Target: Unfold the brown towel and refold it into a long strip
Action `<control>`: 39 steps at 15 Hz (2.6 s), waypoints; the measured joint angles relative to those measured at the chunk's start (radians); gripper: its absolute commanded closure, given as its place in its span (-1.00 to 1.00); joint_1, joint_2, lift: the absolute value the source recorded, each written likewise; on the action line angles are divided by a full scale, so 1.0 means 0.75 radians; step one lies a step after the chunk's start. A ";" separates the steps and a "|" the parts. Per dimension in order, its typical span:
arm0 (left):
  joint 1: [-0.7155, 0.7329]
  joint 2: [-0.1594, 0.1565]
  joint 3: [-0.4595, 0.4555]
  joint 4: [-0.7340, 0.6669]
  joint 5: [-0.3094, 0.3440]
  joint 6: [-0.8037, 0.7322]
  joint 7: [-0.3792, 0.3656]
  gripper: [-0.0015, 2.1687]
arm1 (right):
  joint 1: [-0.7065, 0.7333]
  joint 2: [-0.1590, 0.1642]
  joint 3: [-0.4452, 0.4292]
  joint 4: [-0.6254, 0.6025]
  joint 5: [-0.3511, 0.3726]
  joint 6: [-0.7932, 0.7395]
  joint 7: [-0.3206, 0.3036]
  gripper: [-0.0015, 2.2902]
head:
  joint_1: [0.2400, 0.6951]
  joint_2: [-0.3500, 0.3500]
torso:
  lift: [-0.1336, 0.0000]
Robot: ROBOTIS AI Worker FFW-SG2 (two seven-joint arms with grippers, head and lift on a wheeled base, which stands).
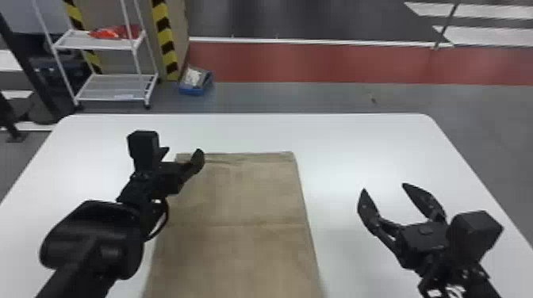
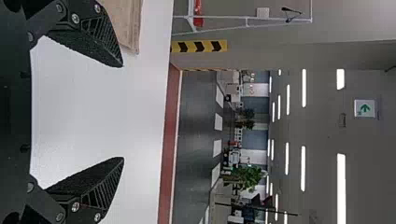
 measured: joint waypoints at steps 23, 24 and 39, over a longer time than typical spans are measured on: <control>0.058 0.013 0.028 -0.039 -0.005 0.094 -0.054 -0.38 | -0.005 0.010 0.045 -0.019 0.003 -0.003 -0.001 -0.83 | 1.00 -0.03 | -0.84; 0.064 0.014 0.028 -0.053 -0.007 0.093 -0.048 -0.35 | -0.003 0.010 0.045 -0.019 0.002 -0.004 -0.001 -0.83 | 1.00 -0.03 | -0.84; 0.250 0.038 0.059 -0.441 -0.003 0.150 -0.009 0.33 | 0.013 0.008 0.047 -0.040 -0.006 -0.018 -0.001 -0.83 | 1.00 -0.08 | -0.84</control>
